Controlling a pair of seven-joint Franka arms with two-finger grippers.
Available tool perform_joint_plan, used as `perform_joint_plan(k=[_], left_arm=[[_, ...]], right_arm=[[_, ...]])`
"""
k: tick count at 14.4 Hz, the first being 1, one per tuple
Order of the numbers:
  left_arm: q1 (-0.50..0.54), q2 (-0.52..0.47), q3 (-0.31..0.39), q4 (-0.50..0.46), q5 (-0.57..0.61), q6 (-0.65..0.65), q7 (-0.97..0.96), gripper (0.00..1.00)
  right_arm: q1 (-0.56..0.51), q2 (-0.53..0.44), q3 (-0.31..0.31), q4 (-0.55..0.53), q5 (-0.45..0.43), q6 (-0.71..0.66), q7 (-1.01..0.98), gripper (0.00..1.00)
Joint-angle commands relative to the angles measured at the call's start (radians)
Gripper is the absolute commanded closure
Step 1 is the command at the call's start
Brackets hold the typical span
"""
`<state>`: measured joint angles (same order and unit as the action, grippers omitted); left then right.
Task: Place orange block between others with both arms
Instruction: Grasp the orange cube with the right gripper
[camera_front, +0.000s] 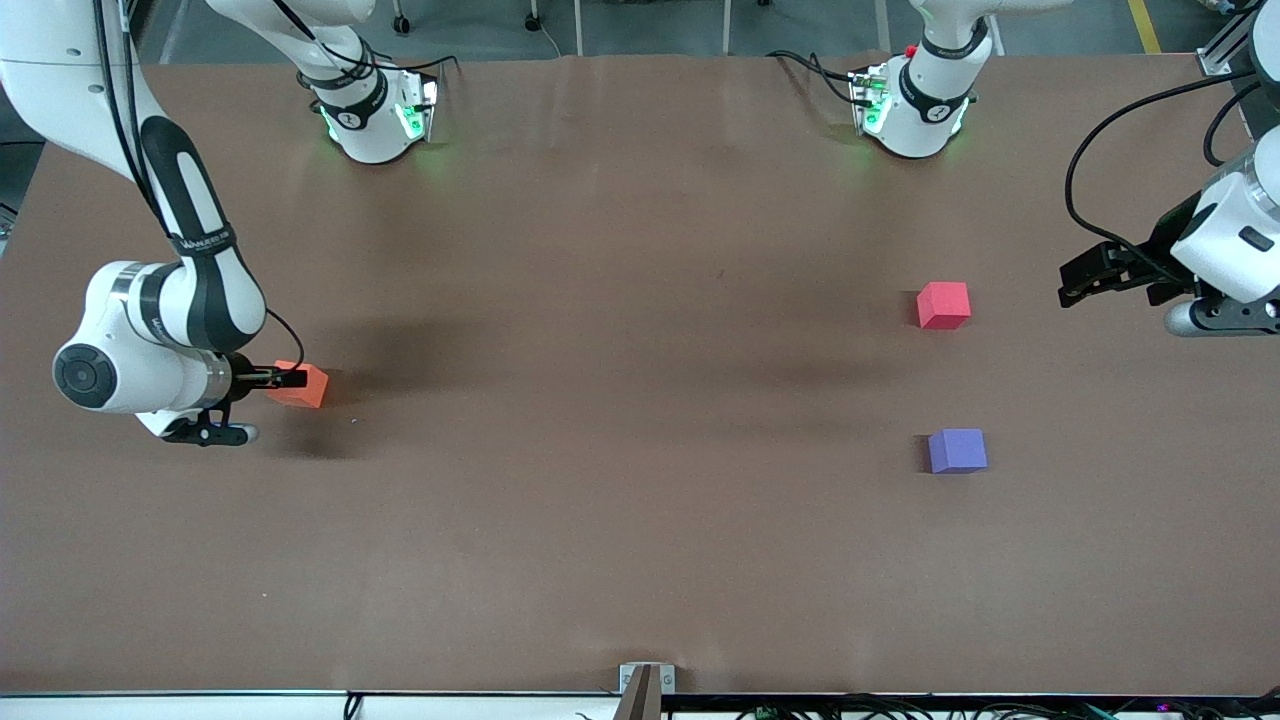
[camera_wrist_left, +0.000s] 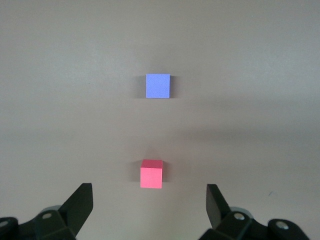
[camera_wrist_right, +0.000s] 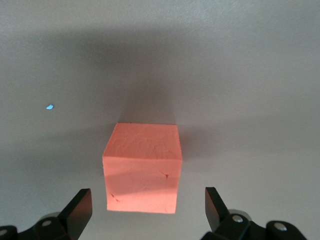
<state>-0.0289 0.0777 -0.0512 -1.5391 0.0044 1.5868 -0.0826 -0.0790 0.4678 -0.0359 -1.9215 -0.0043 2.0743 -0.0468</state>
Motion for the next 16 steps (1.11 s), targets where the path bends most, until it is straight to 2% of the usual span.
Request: perform_joint_plan(k=[1,8,9,14,16], left_arm=[[0.003,-0.001,-0.003,0.008,0.014,0.002,-0.002,0.00],[0.003,-0.003,0.001,0.008,0.017,0.002,0.000,0.00],[0.003,-0.003,0.001,0.007,0.017,0.002,0.000,0.00],[0.003,-0.003,0.001,0.005,0.017,0.001,0.000,0.00],[0.003,-0.003,0.001,0.005,0.017,0.002,0.000,0.00]], right_arm=[[-0.001,0.017,0.005,-0.008,0.043,0.027,0.005,0.01],[-0.010,0.063,0.004,-0.008,0.033,0.089,0.001,0.01],[-0.012,0.067,0.004,-0.008,0.033,0.084,0.001,0.14],[-0.013,0.077,0.004,-0.007,0.033,0.027,-0.021,0.55],[0.002,0.075,0.005,0.012,0.032,0.015,-0.140,0.64]])
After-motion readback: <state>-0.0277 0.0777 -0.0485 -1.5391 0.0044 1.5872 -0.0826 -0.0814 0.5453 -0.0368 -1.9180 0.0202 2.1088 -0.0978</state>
